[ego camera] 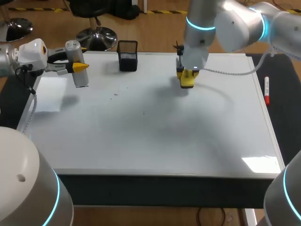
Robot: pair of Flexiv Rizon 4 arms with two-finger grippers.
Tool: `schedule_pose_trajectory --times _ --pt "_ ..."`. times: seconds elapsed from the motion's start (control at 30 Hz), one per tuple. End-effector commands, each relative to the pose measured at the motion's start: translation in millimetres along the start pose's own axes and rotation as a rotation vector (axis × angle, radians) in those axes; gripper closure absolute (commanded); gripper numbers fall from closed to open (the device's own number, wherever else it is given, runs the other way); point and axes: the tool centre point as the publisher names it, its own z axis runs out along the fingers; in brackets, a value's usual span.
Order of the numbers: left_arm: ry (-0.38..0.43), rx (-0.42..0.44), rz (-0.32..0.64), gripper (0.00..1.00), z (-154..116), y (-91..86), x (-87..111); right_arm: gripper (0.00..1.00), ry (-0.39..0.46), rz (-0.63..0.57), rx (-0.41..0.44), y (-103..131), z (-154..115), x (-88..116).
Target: Pick up the inspection probe, press it on each red-marked spot on the whiteboard one by one, put down the probe, pick up the eraser, and wipe off all the red marks.
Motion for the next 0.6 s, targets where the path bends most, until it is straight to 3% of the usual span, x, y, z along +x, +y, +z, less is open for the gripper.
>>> schedule_pose_trajectory --times 0.03,0.6 --pt "-0.002 0.0 0.002 1.0 0.1 -1.1 0.5 1.0 0.012 -0.012 -0.085 -33.7 7.4 -9.7" --pt "-0.002 0.0 0.002 1.0 0.1 -1.1 0.5 1.0 0.014 -0.05 -0.116 -88.8 22.0 -47.3"
